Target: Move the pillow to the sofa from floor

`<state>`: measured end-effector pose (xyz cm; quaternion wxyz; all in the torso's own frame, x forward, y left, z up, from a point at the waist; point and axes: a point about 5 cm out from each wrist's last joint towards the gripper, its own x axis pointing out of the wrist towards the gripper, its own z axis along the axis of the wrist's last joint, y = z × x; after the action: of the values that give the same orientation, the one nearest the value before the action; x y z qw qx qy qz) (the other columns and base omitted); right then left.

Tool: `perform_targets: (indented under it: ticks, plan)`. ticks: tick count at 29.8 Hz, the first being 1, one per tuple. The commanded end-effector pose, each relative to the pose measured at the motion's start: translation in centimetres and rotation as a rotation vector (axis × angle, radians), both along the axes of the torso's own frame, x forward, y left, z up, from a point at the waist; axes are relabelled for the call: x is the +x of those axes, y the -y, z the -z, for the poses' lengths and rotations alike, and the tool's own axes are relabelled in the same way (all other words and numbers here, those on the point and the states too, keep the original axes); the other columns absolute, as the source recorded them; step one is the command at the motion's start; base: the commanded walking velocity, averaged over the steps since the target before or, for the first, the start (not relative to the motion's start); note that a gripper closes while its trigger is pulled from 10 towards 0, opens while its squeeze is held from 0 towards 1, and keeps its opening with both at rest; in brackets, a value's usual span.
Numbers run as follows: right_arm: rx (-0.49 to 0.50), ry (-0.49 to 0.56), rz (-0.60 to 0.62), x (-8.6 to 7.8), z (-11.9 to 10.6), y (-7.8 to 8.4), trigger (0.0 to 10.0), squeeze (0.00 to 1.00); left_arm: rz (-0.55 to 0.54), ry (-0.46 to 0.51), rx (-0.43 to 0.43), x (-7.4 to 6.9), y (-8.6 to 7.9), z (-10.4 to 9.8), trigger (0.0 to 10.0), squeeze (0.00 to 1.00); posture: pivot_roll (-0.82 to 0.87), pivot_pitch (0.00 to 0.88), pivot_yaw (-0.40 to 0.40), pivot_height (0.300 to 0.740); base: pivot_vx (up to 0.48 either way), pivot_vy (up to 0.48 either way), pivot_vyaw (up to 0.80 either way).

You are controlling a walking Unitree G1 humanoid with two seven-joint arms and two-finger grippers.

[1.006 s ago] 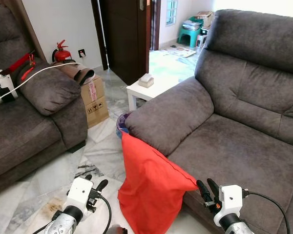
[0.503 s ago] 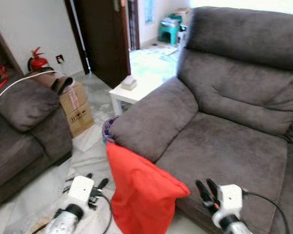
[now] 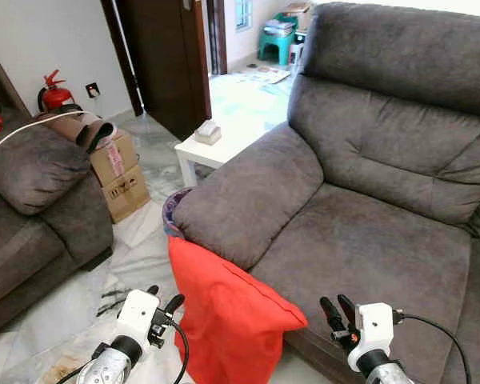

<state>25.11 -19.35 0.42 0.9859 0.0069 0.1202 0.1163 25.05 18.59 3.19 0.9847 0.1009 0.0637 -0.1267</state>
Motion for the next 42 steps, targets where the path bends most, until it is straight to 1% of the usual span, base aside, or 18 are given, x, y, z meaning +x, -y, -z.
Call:
perform_targets:
  ticks: [1, 5, 16, 28, 31, 33, 34, 38, 42]
  plan:
    - [-0.007, -0.004, -0.003, 0.1, 0.1, -0.3, 10.0, 0.00, -0.011, -0.020, 0.011, -0.4, -0.7, 0.3, 10.0, 0.00, 0.04, 0.077, 0.055, 0.646, 0.000, 0.000, 0.80]
    - [0.027, -0.010, 0.020, 0.0, 0.3, -0.3, 10.0, 0.00, -0.008, -0.020, 0.010, -0.4, -0.6, 0.3, 10.0, 0.00, 0.04, 0.079, 0.056, 0.646, 0.000, 0.000, 0.44]
    - [0.019, -0.011, 0.027, -0.1, 0.4, -0.2, 10.0, 0.00, 0.004, -0.019, 0.005, -0.4, -0.5, 0.3, 10.0, 0.00, 0.04, 0.080, 0.056, 0.646, 0.000, 0.000, 0.00]
    - [0.016, -0.018, 0.024, 0.0, 0.5, -0.5, 10.0, 0.00, 0.005, -0.020, 0.002, -0.5, -0.5, 0.3, 10.0, 0.00, 0.04, 0.083, 0.056, 0.646, 0.297, 0.000, 0.00]
    - [-0.011, -0.018, 0.017, 0.0, 0.5, -0.5, 10.0, 0.00, 0.006, -0.020, 0.001, -0.5, -0.5, 0.3, 10.0, 0.00, 0.04, 0.083, 0.056, 0.646, 0.312, 0.000, 0.00]
    - [-0.027, -0.023, 0.017, 0.0, 0.5, -0.4, 10.0, 0.00, 0.008, -0.019, -0.004, -0.5, -0.4, 0.3, 10.0, 0.00, 0.04, 0.085, 0.054, 0.646, 0.159, 0.000, 0.80]
    - [-0.019, -0.014, 0.017, 0.0, 0.4, -0.4, 10.0, 0.00, 0.015, -0.019, -0.011, -0.5, -0.3, 0.2, 10.0, 0.00, 0.04, 0.085, 0.054, 0.646, 0.000, 0.000, 0.80]
    - [-0.005, -0.022, 0.034, 0.0, 0.5, -0.2, 10.0, 0.00, 0.043, -0.028, -0.009, -0.7, 0.1, 0.4, 10.0, 0.00, 0.04, 0.086, 0.054, 0.646, 0.000, 0.000, 0.20]
    - [-0.014, -0.041, 0.041, 0.1, 0.7, 0.0, 10.0, 0.00, 0.060, -0.064, 0.034, -1.5, -0.1, 1.3, 10.0, 0.00, 0.04, 0.086, 0.056, 0.646, 0.000, 0.000, 0.00]
